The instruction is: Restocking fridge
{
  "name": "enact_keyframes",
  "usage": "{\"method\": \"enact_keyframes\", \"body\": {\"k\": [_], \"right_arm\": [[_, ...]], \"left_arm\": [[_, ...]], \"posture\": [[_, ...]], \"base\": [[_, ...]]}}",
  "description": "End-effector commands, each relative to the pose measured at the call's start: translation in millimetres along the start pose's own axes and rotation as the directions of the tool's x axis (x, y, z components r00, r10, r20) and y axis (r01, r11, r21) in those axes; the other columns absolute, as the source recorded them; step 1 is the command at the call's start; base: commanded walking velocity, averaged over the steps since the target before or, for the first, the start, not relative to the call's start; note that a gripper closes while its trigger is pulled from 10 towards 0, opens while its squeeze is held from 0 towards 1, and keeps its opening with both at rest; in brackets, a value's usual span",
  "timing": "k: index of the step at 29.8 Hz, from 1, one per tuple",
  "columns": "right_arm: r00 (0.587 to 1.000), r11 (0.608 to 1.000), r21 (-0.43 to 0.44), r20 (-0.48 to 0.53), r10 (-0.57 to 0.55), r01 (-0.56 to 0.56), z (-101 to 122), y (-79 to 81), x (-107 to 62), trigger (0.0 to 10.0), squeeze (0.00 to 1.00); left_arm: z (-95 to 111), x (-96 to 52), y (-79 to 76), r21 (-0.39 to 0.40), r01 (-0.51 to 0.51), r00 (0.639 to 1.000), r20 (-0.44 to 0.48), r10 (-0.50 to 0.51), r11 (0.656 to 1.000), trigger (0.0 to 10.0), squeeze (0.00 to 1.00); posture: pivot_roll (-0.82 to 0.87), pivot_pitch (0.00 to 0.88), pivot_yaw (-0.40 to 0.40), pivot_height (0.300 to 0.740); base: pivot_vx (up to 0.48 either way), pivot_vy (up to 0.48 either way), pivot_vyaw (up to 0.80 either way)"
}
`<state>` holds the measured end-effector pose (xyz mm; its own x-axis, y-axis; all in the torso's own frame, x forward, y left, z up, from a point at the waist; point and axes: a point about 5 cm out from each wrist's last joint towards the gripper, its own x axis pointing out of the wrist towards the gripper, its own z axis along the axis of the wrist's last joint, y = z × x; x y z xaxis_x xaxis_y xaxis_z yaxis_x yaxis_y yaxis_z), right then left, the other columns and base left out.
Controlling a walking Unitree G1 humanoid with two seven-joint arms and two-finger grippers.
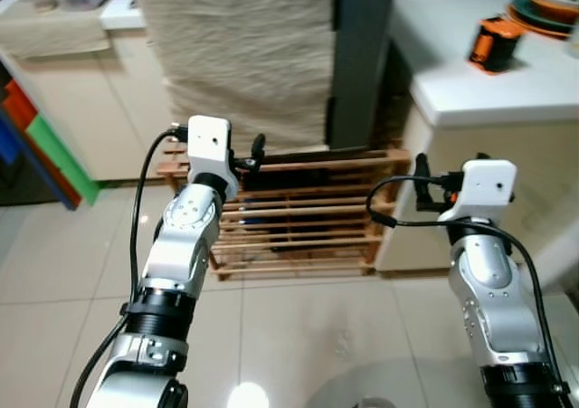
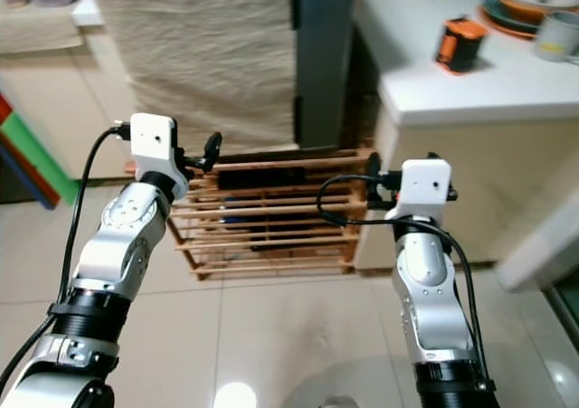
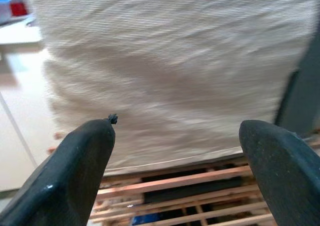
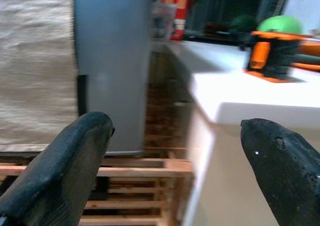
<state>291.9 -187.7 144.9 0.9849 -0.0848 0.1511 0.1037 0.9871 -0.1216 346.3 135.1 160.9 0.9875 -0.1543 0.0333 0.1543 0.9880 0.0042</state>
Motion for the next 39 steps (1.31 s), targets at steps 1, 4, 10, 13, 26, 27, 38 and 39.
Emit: {"method": "enact_keyframes", "body": {"k": [1, 4, 10, 13, 26, 27, 38, 39], "right_arm": [[1.000, 1.000, -0.001, -0.024, -0.012, 0.012, -7, -3.5, -3.7, 10.0, 0.00], [0.999, 1.000, 0.013, -0.040, -0.004, 0.005, -11, -2.7, -4.4, 10.0, 0.00], [0.999, 1.000, 0.006, -0.041, 0.001, -0.001, -12, -4.1, -5.9, 10.0, 0.00], [0.999, 1.000, -0.004, -0.048, -0.006, 0.006, -13, -6.8, -7.2, 10.0, 0.00], [0.998, 1.000, -0.023, -0.066, 0.007, -0.009, -22, -7.3, -25.9, 10.0, 0.00], [0.998, 1.000, -0.023, -0.066, 0.007, -0.009, -22, -7.8, -26.3, 10.0, 0.00], [0.998, 0.999, -0.037, -0.068, -0.001, -0.001, -22, -13.2, -25.2, 10.0, 0.00], [0.998, 0.999, -0.035, -0.070, -0.001, -0.002, -22, -13.5, -25.1, 10.0, 0.00]], "left_arm": [[-4, 0.2, 2.3, 0.000, -0.015, 1.000, -0.027, 0.015, 1.000, 10.0, 0.00], [-5, 0.1, 3.2, -0.002, -0.022, 0.999, -0.048, 0.022, 1.000, 10.0, 0.00], [-12, -0.7, 5.5, -0.026, -0.048, 0.995, -0.092, 0.045, 0.999, 10.0, 0.00], [-22, -0.6, 12.7, -0.101, -0.112, 0.981, -0.167, 0.094, 0.988, 10.0, 0.00], [-12, 2.8, -0.1, -0.005, -0.040, 0.996, -0.083, 0.040, 0.999, 10.0, 0.00], [-12, 2.9, -0.7, -0.002, -0.036, 0.996, -0.079, 0.036, 0.999, 10.0, 0.00], [-17, 4.1, -1.6, -0.028, -0.024, 0.995, -0.093, 0.022, 0.999, 10.0, 0.00], [-17, 4.0, -1.0, -0.028, -0.027, 0.995, -0.094, 0.024, 0.999, 10.0, 0.00]], "posture": [[-0.18, 0.004, 0.062, 0.740], [-0.19, 0.005, 0.064, 0.740], [-0.19, 0.007, 0.057, 0.740], [-0.19, 0.005, 0.052, 0.740], [-0.20, 0.002, 0.051, 0.740], [-0.21, 0.000, 0.054, 0.740], [-0.22, 0.000, 0.056, 0.740], [-0.22, 0.000, 0.056, 0.740]], "base": [[0.000, 0.480, 0.00], [0.000, 0.480, -0.73], [0.000, 0.480, -0.70], [0.000, 0.480, -0.69], [0.000, 0.295, -0.43], [0.000, 0.000, 0.00], [0.000, 0.337, -0.07], [0.000, 0.480, -0.78]]}}
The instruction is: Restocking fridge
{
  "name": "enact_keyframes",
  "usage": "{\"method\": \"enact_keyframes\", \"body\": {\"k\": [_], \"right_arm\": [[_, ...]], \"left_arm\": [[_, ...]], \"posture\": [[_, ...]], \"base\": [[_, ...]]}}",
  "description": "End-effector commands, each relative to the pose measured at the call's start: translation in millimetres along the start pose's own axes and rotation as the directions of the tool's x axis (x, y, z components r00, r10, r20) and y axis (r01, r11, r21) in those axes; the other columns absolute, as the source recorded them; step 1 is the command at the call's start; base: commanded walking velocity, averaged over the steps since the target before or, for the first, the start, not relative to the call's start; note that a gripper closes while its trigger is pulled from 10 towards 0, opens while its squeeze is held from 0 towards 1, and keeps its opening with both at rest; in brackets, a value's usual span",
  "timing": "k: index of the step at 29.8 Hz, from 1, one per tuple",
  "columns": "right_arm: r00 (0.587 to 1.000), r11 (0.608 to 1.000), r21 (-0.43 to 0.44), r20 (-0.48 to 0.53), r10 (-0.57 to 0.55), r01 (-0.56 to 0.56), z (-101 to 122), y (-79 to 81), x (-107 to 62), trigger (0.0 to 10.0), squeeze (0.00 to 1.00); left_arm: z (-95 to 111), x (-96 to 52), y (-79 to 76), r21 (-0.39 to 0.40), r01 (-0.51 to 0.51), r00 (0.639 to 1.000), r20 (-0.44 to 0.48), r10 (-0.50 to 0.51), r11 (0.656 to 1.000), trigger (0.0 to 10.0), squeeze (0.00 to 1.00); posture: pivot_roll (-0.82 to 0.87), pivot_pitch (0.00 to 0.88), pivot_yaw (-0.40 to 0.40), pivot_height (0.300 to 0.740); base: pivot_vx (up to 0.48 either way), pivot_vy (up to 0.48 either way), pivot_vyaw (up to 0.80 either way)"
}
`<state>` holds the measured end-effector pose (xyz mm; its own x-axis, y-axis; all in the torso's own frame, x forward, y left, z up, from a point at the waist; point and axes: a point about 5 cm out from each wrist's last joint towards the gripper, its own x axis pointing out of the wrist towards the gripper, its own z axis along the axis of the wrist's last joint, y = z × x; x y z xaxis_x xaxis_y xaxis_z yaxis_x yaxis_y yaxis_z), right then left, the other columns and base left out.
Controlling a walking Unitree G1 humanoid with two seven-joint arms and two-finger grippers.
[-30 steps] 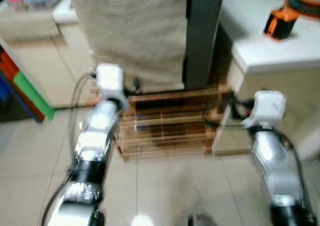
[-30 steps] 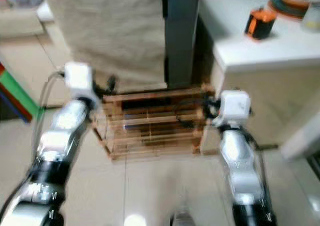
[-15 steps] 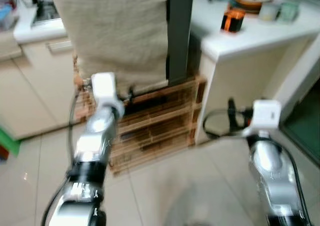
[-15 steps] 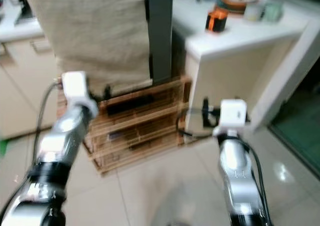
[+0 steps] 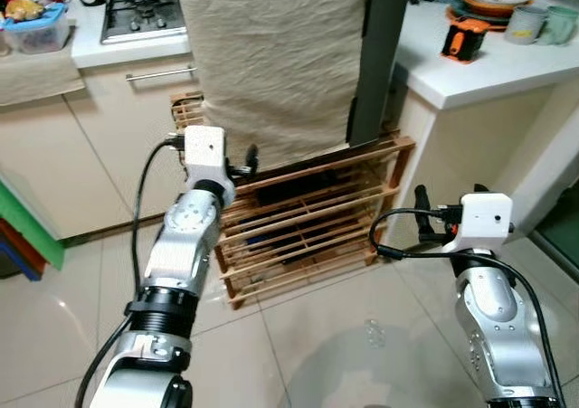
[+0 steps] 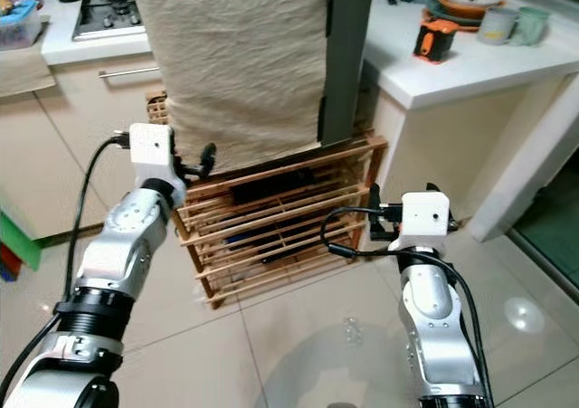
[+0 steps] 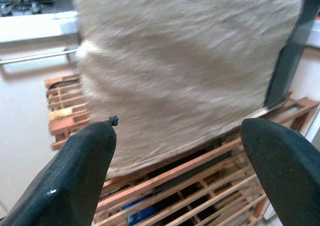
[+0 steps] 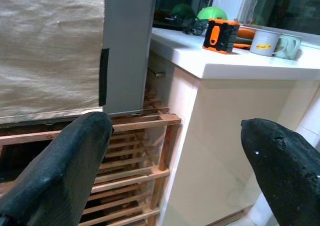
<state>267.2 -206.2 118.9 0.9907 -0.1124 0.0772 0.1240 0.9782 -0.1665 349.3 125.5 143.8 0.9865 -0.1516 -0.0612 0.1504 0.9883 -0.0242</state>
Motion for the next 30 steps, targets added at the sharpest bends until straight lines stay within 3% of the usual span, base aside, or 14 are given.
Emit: {"method": "enact_keyframes", "body": {"k": [1, 15, 30], "right_arm": [[1.000, 1.000, 0.013, 0.005, 0.016, -0.016, 2, 3.3, 1.8, 10.0, 0.00], [1.000, 1.000, 0.023, -0.019, 0.017, -0.017, -3, 6.4, -0.1, 10.0, 0.00], [1.000, 0.999, 0.031, -0.004, 0.015, -0.015, 0, 7.9, 3.7, 10.0, 0.00]], "left_arm": [[0, 0.0, 9.1, -0.012, -0.027, 1.000, 0.000, 0.027, 1.000, 10.0, 0.00], [-9, 0.3, 18.3, -0.034, -0.083, 0.996, -0.039, 0.081, 0.996, 10.0, 0.00], [-1, 1.2, 23.9, -0.038, -0.111, 0.994, 0.009, 0.111, 0.993, 10.0, 0.00]], "posture": [[-0.22, 0.000, 0.055, 0.740], [-0.22, 0.000, 0.054, 0.740], [-0.21, 0.000, 0.053, 0.740]], "base": [[0.000, 0.480, -0.78], [0.000, 0.480, -0.78], [0.000, 0.480, -0.78]]}}
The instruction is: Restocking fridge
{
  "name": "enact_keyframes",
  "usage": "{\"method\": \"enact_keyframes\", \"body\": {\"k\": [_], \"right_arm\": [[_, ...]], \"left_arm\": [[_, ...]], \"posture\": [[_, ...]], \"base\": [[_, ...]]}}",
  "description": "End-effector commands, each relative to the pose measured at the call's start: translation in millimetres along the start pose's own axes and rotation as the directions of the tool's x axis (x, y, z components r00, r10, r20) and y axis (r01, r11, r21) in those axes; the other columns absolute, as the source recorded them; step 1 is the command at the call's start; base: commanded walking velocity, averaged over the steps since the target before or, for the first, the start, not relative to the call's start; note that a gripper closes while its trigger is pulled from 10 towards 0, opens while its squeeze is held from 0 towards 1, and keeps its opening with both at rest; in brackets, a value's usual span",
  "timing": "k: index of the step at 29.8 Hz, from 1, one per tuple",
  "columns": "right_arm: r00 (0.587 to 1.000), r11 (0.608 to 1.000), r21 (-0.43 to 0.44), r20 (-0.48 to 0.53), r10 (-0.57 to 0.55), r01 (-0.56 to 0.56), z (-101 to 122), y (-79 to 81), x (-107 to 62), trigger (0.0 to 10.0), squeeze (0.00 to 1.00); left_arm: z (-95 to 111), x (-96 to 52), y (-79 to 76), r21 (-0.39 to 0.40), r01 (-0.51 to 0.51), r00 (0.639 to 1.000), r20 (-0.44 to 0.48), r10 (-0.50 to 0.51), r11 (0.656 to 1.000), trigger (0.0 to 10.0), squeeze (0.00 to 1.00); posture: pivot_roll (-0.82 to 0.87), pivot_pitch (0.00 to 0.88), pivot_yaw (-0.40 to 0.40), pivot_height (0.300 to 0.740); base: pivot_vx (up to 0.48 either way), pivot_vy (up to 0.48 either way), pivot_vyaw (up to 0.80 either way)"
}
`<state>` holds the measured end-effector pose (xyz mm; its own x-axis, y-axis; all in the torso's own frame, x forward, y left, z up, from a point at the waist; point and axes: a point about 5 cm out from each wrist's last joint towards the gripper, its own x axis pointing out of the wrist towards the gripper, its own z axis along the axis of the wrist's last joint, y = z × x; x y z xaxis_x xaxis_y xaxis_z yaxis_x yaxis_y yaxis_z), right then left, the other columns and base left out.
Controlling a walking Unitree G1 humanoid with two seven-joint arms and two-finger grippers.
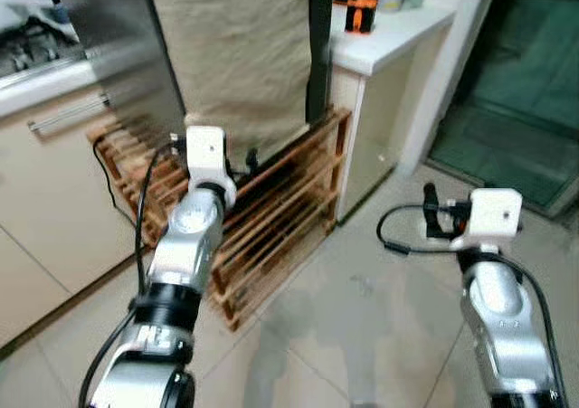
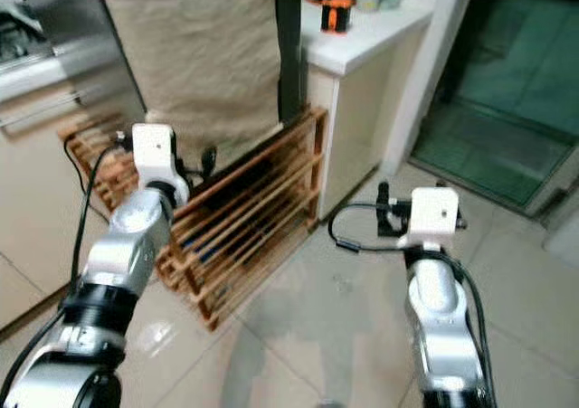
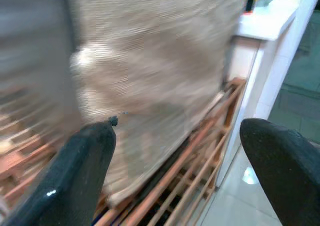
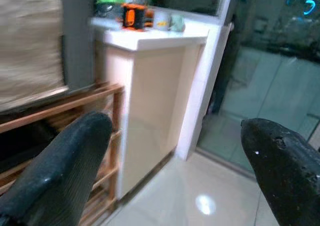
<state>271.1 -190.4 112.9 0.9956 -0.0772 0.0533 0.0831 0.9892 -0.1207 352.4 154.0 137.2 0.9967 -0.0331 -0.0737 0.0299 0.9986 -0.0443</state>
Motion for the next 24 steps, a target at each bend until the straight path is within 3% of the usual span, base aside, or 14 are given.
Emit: {"method": "enact_keyframes", "body": {"k": [1, 20, 24], "right_arm": [[1.000, 1.000, -0.013, 0.021, -0.020, 0.021, 5, -8.1, 2.2, 10.0, 0.00], [0.998, 1.000, 0.027, 0.060, 0.007, -0.009, 16, 0.8, 10.3, 10.0, 0.00], [0.996, 1.000, 0.029, 0.088, 0.000, -0.003, 19, 0.9, 10.4, 10.0, 0.00]], "left_arm": [[7, 1.3, -5.6, -0.001, 0.015, 0.999, 0.028, -0.015, 1.000, 10.0, 0.00], [14, -1.0, -6.6, 0.003, 0.020, 0.997, 0.070, -0.020, 1.000, 10.0, 0.00], [22, -2.3, -11.3, 0.027, 0.036, 0.990, 0.132, -0.039, 0.999, 10.0, 0.00]], "posture": [[-0.21, 0.000, 0.051, 0.740], [-0.19, 0.003, 0.048, 0.740], [-0.19, 0.004, 0.048, 0.740]], "base": [[0.000, 0.480, -0.77], [0.000, 0.480, -0.78], [0.000, 0.360, -0.53]]}}
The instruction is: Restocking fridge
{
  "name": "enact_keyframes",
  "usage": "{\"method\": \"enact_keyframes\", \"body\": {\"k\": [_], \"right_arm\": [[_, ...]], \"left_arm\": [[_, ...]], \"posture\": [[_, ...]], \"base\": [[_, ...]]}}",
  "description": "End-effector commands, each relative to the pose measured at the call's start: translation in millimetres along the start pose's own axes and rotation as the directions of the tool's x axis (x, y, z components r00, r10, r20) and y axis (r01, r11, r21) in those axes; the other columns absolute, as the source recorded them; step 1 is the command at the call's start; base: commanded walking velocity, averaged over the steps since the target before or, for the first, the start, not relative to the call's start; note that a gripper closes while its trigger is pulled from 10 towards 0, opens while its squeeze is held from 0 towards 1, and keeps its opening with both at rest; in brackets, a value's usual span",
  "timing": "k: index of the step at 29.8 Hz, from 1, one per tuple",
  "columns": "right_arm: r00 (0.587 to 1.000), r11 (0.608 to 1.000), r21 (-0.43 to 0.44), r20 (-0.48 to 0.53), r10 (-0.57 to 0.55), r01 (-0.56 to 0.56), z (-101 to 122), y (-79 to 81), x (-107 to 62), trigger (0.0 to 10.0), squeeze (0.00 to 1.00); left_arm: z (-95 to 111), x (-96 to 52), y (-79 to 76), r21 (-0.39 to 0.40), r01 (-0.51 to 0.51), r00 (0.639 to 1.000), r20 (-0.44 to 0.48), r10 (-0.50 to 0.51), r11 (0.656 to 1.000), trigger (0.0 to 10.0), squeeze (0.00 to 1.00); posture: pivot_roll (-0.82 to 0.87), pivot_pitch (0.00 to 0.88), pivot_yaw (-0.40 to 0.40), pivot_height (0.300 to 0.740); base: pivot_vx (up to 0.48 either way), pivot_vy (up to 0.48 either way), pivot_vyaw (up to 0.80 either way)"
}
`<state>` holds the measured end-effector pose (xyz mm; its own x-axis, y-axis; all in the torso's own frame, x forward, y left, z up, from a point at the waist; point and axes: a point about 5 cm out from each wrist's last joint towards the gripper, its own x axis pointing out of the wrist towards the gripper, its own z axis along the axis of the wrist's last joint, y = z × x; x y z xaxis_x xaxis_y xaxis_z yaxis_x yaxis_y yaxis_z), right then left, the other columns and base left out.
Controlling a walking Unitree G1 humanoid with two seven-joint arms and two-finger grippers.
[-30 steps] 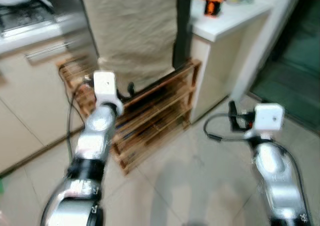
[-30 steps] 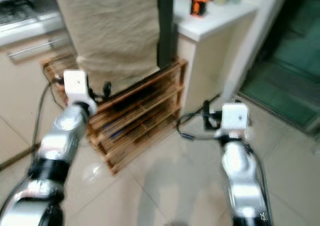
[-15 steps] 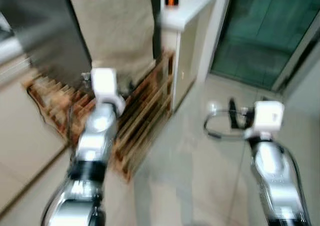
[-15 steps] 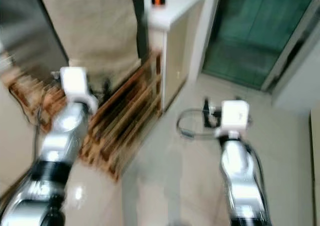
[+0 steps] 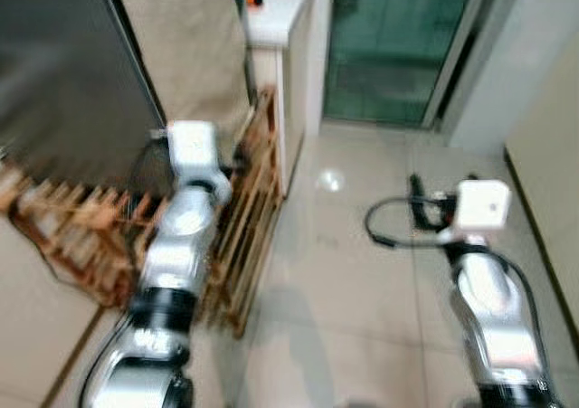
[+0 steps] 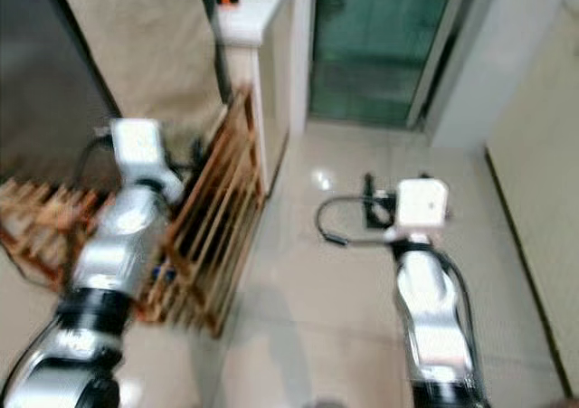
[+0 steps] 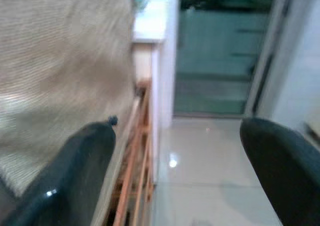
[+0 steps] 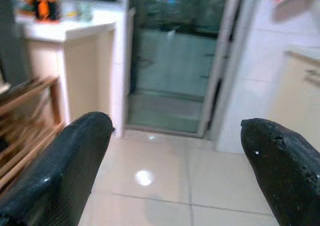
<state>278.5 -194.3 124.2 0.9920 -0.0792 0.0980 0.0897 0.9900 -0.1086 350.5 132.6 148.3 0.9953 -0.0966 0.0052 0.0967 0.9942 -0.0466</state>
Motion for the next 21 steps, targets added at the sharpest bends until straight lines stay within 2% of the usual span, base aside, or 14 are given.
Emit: {"method": "enact_keyframes", "body": {"k": [1, 5, 7, 12, 14, 15, 17, 18, 20, 21], "right_arm": [[0.999, 1.000, 0.016, 0.045, 0.009, -0.010, 9, 5.9, 2.5, 10.0, 0.00], [0.998, 1.000, 0.009, 0.060, 0.014, -0.014, 12, 7.2, 2.7, 10.0, 0.00], [0.993, 1.000, -0.014, 0.120, 0.018, -0.016, 26, 8.5, 3.6, 10.0, 0.00], [0.987, 1.000, -0.009, 0.160, 0.008, -0.006, 41, 7.6, -0.8, 10.0, 0.00], [0.987, 1.000, -0.006, 0.157, -0.010, 0.011, 43, 3.9, -11.3, 10.0, 0.00], [0.987, 1.000, -0.006, 0.157, -0.010, 0.011, 43, 3.9, -11.3, 10.0, 0.00], [0.986, 1.000, -0.023, 0.167, -0.004, 0.008, 44, 3.4, -22.0, 10.0, 0.00], [0.983, 0.999, -0.029, 0.184, -0.025, 0.031, 46, 1.1, -28.5, 10.0, 0.00], [0.977, 0.998, -0.036, 0.209, -0.040, 0.048, 54, -1.5, -47.2, 10.0, 0.00], [0.977, 0.998, -0.036, 0.209, -0.040, 0.048, 54, -1.5, -47.2, 10.0, 0.00]], "left_arm": [[13, -0.2, 10.2, 0.023, -0.032, 0.998, 0.059, 0.030, 0.999, 10.0, 0.00], [15, -0.6, 11.6, -0.002, -0.049, 0.996, 0.076, 0.049, 0.999, 10.0, 0.00], [23, -1.4, 14.5, -0.028, -0.061, 0.991, 0.117, 0.064, 0.998, 10.0, 0.00], [30, -7.0, 16.8, 0.013, -0.050, 0.989, 0.140, 0.048, 0.999, 10.0, 0.00], [31, -18.1, 18.3, 0.031, -0.030, 0.990, 0.138, 0.025, 0.999, 10.0, 0.00], [31, -18.1, 18.3, 0.031, -0.030, 0.990, 0.138, 0.025, 0.999, 10.0, 0.00], [29, -32.0, 19.5, 0.034, -0.010, 0.988, 0.151, 0.005, 0.999, 10.0, 0.00], [31, -40.9, 20.9, 0.008, 0.007, 0.984, 0.177, -0.008, 1.000, 10.0, 0.00], [33, -67.0, 28.2, 0.003, 0.045, 0.979, 0.199, -0.045, 0.999, 10.0, 0.00], [33, -67.0, 28.2, 0.003, 0.045, 0.979, 0.199, -0.045, 0.999, 10.0, 0.00]], "posture": [[-0.19, 0.005, 0.049, 0.740], [-0.19, 0.006, 0.051, 0.740], [-0.19, 0.003, 0.057, 0.740], [-0.18, 0.000, 0.056, 0.740], [-0.18, 0.001, 0.058, 0.740], [-0.18, 0.001, 0.058, 0.740], [-0.18, 0.001, 0.060, 0.740], [-0.18, 0.000, 0.069, 0.740], [-0.18, 0.000, 0.070, 0.740], [-0.18, 0.000, 0.070, 0.740]], "base": [[0.000, 0.000, 0.00], [0.000, 0.000, 0.00], [0.000, 0.000, 0.00], [0.000, 0.000, 0.00], [0.000, 0.000, 0.00], [0.000, 0.000, 0.00], [0.000, 0.000, 0.00], [0.000, 0.000, 0.00], [0.000, 0.000, 0.00], [0.000, 0.000, 0.00]]}}
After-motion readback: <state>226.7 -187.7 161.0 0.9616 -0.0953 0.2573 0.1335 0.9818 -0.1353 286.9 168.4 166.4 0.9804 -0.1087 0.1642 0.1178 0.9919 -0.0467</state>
